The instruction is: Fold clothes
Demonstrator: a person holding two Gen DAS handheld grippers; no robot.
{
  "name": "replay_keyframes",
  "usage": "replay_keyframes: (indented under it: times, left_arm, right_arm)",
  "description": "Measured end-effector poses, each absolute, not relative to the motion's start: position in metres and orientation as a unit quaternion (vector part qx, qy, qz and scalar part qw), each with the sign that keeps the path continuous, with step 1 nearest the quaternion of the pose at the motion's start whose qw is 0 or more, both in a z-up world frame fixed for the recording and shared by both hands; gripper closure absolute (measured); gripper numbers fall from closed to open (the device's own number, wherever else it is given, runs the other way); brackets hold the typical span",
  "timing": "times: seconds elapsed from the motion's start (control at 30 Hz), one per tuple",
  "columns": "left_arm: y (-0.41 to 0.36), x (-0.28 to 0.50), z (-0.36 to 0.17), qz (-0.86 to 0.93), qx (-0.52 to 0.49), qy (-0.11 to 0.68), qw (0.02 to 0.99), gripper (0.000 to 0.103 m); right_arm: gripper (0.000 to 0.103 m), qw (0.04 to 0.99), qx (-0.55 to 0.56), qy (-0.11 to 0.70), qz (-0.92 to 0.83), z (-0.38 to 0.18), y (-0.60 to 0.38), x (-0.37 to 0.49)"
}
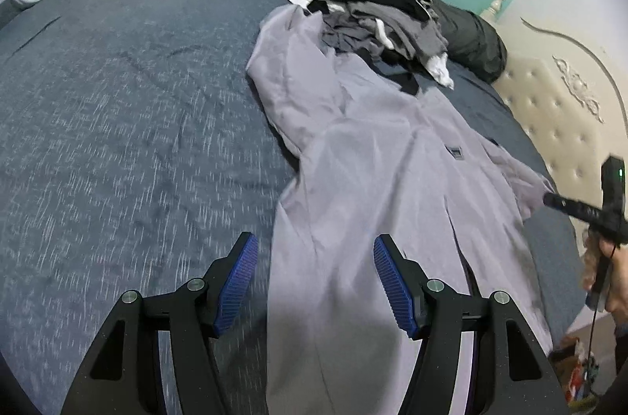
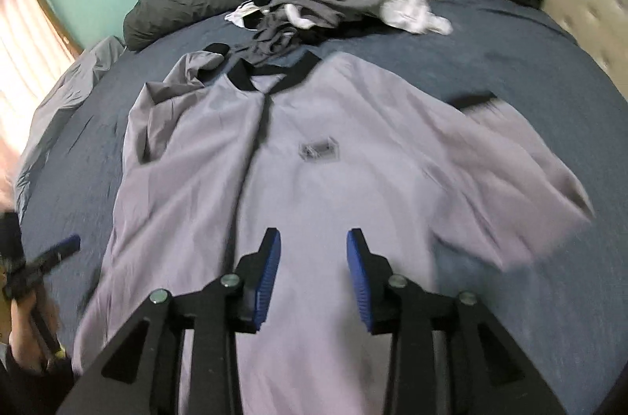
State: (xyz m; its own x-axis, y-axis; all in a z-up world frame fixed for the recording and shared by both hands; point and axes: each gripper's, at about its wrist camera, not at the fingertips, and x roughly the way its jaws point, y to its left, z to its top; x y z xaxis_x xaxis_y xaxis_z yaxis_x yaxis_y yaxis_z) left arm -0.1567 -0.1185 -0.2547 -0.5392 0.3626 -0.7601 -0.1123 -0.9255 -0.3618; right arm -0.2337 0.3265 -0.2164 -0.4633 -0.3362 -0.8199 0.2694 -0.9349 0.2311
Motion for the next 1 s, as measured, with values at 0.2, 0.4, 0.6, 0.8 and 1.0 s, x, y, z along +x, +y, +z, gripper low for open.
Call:
replay_keyframes:
  times: [0.2,0.4,0.6,0.8,1.0]
  left_arm:
    - [-0.112,-0.124,-0.241,0.852,-0.488,-0.095,0.163,0.037]
    - [-0.110,-0.092,-0.245,0.838,-0.515,-0.071,0.168,0.037]
    - [-0.120,-0.072,-0.247,0.832,-0.527,-0.074,0.156,0.037]
    - [-0.131,-0.053,-0.238,0.837,-0.522,-0.069,0.151,0.037]
    - [-0.149,-0.042,-0.232,0.841,-0.517,-0.072,0.143,0.037]
  right_arm:
    - [0.057,0.171,0.517,-0.057,-0.837,-0.234,0.391,-0.172]
    - [0.057,0.193,0.529,-0.059,-0.824,-0.243,0.392,-0.119]
    - [0.057,0.243,0.556,-0.005,-0.794,-0.259,0.328,-0.091]
    - [0.057,0.265,0.590,0.022,-0.762,-0.286,0.271,-0.084]
    - [0.066,0.249,0.606,0.050,-0.753,-0.312,0.248,-0.087]
